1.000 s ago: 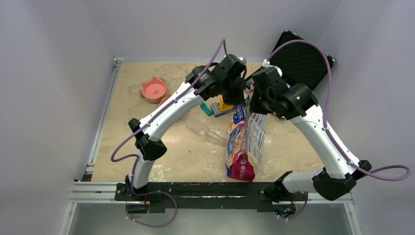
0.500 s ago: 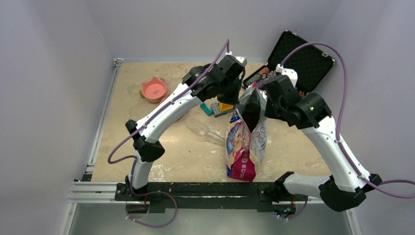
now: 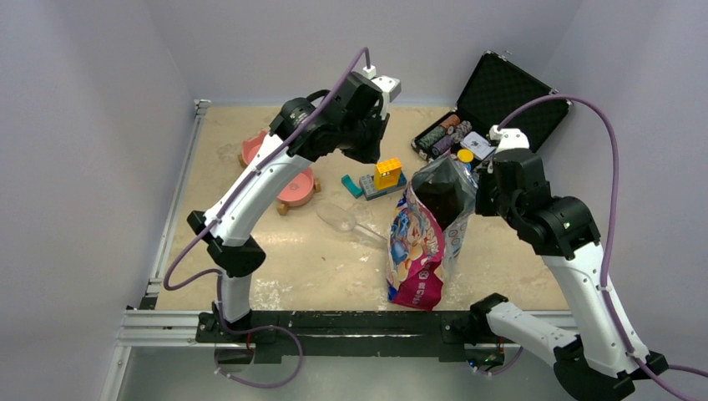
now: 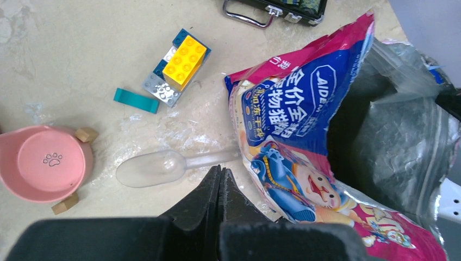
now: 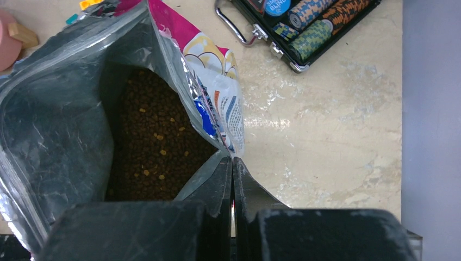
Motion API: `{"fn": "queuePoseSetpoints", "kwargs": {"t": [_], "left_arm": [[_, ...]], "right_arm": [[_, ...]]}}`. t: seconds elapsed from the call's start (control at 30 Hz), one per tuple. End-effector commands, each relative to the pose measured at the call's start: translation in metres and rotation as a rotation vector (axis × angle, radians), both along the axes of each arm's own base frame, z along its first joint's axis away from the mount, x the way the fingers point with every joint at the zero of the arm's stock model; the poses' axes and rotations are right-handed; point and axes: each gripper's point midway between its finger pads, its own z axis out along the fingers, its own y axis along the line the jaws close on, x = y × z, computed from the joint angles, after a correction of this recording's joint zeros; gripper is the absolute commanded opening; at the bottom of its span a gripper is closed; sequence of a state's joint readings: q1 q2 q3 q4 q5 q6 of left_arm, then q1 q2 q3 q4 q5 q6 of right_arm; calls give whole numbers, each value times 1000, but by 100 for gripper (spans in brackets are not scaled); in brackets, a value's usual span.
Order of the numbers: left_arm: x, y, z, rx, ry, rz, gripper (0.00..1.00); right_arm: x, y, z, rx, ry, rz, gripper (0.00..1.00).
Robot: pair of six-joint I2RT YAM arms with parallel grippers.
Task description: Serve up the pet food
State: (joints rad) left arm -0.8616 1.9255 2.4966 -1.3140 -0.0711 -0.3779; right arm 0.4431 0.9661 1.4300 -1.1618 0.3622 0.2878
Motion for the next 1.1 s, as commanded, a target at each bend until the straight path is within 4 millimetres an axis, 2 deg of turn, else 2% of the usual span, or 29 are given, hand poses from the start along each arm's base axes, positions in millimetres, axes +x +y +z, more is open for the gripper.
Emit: {"fn": "queuePoseSetpoints", "kwargs": {"t": [0.0, 0.03, 0.1, 0.13, 0.17, 0.2, 0.27, 0.33, 0.47, 0.53, 0.6, 0.67, 0.77, 0.8, 0.83, 0.93, 0.97, 1.07], "left_arm": [[-26, -11, 37, -157, 30, -64, 14], [-31, -17, 41, -208, 63, -52, 33], [-37, -29, 44, -303, 137, -23, 55], [-39, -33, 44, -333, 160, -14, 72], [-40, -37, 41, -342, 175, -5, 82], [-39, -41, 34, -330, 189, 8, 88], [-36, -45, 20, -295, 202, 34, 89], [-31, -48, 5, -244, 191, 52, 84], [-32, -57, -27, -164, 217, 46, 65], [-33, -61, -33, -157, 226, 29, 55], [-35, -66, -31, -167, 222, -5, 41], [-36, -71, -27, -172, 220, -44, 28], [-42, -81, -29, -172, 265, -100, 25], [-45, -83, -31, -173, 284, -112, 24], [-47, -83, -31, -175, 293, -113, 21], [-52, -78, -26, -187, 281, -110, 3], [-53, -75, -23, -195, 274, -103, 0], [-52, -72, -1, -245, 229, -96, 0]], "right_arm": [[14, 14, 30, 54, -69, 43, 0], [13, 18, 31, 84, -63, 47, 0], [10, 25, 32, 129, -45, 53, 0], [9, 28, 29, 142, -27, 53, 0], [9, 30, 28, 151, -16, 56, 0], [9, 33, 27, 159, -6, 63, 0], [9, 36, 25, 170, 5, 68, 0], [8, 35, 24, 172, 14, 59, 0], [1, 34, 20, 170, 54, 53, 0], [-3, 38, 16, 189, 78, 69, 0], [-6, 42, 10, 204, 102, 70, 1], [-6, 43, 2, 200, 126, 58, 9], [-5, 44, -10, 181, 181, 20, 25], [-4, 44, -13, 174, 197, 0, 36], [-3, 45, -18, 172, 218, -21, 41], [-4, 50, -29, 174, 286, -78, 68], [-5, 51, -36, 172, 318, -107, 71], [-11, 41, -52, 153, 383, -257, 73]]}}
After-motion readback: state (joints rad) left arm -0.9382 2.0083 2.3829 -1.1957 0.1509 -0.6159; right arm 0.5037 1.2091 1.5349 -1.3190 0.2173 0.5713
